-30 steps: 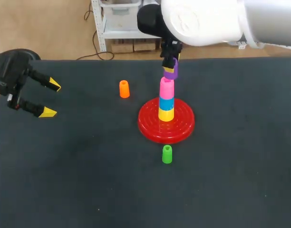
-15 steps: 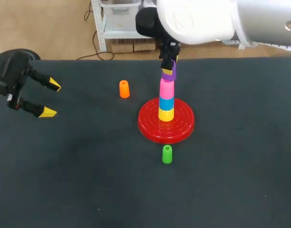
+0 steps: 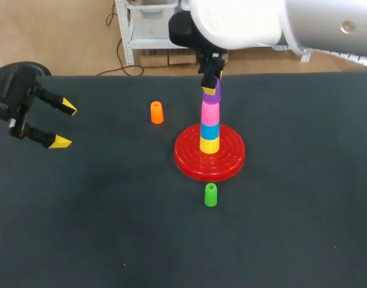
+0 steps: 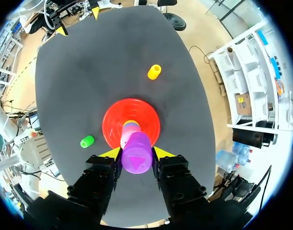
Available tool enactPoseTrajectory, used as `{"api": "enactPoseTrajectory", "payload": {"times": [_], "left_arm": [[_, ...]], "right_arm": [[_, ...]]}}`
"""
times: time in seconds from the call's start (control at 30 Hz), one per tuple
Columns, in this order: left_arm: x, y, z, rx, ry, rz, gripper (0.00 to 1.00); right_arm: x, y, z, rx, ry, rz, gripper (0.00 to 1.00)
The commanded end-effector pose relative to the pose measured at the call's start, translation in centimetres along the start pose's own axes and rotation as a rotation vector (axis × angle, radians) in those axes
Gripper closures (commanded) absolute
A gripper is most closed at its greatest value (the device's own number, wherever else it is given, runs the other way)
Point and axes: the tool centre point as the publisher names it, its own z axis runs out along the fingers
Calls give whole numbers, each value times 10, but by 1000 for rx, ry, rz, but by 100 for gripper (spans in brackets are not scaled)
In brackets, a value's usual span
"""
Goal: Pick up and stack the cylinders on the red base in this order: pink,purple,orange,green
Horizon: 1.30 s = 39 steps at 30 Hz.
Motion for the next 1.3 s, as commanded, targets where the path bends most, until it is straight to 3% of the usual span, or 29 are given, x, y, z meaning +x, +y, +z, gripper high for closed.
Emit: {"api": "enactPoseTrajectory", "payload": {"times": [0.03, 1.3], "left_arm": [[1, -1, 0, -4, -2, 2, 0], [1, -1, 0, -4, -2, 2, 0]], "right_arm": [[-3, -3, 4, -14, 7, -2, 100], [2, -1, -1, -12, -1, -17, 100]]}}
